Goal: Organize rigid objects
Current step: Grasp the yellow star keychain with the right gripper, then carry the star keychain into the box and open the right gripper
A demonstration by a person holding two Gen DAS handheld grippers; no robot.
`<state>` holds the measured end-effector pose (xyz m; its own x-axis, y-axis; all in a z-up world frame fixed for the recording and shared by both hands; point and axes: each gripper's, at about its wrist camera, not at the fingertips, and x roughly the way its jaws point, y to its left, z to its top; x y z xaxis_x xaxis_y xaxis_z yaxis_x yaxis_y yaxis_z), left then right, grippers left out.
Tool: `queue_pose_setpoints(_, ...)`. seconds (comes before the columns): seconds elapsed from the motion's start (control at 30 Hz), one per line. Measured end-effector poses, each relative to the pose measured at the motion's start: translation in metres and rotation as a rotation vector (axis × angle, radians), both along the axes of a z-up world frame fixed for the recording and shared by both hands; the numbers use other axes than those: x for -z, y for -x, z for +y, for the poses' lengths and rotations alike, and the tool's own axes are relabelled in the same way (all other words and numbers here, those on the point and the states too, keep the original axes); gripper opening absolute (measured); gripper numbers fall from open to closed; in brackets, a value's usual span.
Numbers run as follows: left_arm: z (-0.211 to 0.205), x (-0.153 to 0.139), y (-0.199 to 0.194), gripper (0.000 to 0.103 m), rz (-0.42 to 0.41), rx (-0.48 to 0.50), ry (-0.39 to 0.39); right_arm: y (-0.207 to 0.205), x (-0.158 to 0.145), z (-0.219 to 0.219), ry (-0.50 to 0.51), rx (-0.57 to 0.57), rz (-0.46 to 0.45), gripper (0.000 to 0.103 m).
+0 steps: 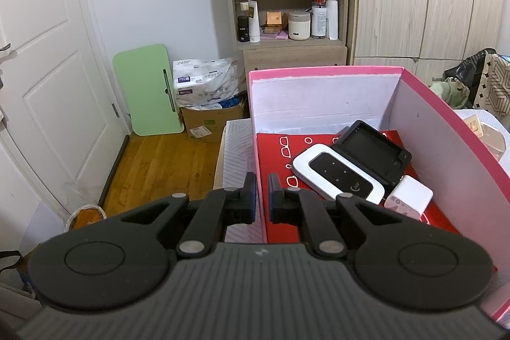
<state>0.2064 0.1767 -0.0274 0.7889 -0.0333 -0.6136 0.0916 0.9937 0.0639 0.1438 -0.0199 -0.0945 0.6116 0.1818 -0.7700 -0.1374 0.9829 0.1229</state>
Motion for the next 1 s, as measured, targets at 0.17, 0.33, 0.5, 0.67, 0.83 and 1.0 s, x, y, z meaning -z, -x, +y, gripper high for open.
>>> queue_pose_setpoints(0.17,0.0,0.0,0.0,0.007,0.0,0.001,0.002,0.006,-0.009,-0.007,-0.065,0.008,-0.016,0.032)
queue_pose_setpoints(0.33,0.0,0.0,0.001,0.007,-0.001,0.001,0.0,0.007,-0.023,-0.012,-0.113,0.014,-0.047,0.032)
queue_pose_setpoints(0.5,0.001,0.0,0.001,0.007,-0.002,0.0,0.018,0.002,-0.06,-0.013,-0.122,-0.016,-0.133,0.032)
queue_pose_setpoints(0.67,0.001,0.0,0.0,0.007,-0.002,0.0,0.018,-0.013,-0.109,-0.002,-0.222,-0.174,-0.235,0.032)
queue_pose_setpoints(0.83,0.0,0.0,0.0,0.007,-0.002,0.002,0.012,-0.058,-0.118,0.039,-0.233,-0.338,-0.168,0.032)
queue_pose_setpoints(1.0,-0.001,0.0,0.0,0.007,-0.001,0.002,0.009,-0.104,-0.094,0.089,-0.145,-0.452,-0.031,0.032)
